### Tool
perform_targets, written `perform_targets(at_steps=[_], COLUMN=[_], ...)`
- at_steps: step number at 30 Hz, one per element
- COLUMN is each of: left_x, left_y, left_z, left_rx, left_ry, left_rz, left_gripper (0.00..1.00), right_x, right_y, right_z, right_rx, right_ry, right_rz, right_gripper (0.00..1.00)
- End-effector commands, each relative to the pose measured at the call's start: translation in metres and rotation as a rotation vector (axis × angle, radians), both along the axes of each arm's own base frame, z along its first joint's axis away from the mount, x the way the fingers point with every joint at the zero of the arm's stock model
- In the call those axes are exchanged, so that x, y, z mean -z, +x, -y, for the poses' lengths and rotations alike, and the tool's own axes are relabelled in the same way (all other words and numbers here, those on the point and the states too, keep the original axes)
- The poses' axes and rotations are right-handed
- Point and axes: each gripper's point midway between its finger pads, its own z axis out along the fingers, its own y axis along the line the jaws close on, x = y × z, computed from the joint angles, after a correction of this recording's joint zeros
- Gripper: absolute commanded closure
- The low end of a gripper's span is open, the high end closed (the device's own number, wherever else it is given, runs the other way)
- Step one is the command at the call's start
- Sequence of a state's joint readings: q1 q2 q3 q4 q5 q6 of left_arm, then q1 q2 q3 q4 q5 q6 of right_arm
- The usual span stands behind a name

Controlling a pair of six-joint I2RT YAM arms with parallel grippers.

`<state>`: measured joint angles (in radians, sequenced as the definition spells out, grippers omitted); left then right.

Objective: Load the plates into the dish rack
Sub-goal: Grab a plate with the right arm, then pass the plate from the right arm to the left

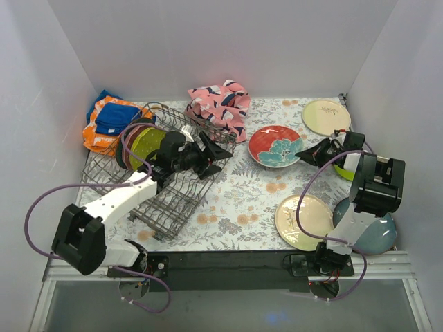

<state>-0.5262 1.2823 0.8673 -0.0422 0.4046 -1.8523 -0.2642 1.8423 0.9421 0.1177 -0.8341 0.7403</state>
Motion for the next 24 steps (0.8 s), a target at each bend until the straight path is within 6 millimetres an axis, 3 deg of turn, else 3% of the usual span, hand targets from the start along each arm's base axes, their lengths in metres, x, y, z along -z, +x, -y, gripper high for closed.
perform_targets(at_steps=[1,10,24], left_x=[-0.012,-0.003,0.027], left_y=[0.015,0.033,0.067], left_z=[0.023,0.059,0.088], left_rx=[-0.044,-0.042,-0.066], left_ry=[-0.035,-0.043,0.014], left_rz=[0.017,-0.010,-0.040], left_gripper=[0.21,0.21,0.23], right_x=[-0.079,-0.111,-0.154], right_y=[-0.007,-0.032,-0.074], right_z=[-0.009,-0.017,-0.035], right_rx=[-0.114,-0.144,-0.220], right_ry=[0.093,0.156,0.234], right_rz=[0.228,0.244,0.280], right_gripper=[0.99,0.99,0.99])
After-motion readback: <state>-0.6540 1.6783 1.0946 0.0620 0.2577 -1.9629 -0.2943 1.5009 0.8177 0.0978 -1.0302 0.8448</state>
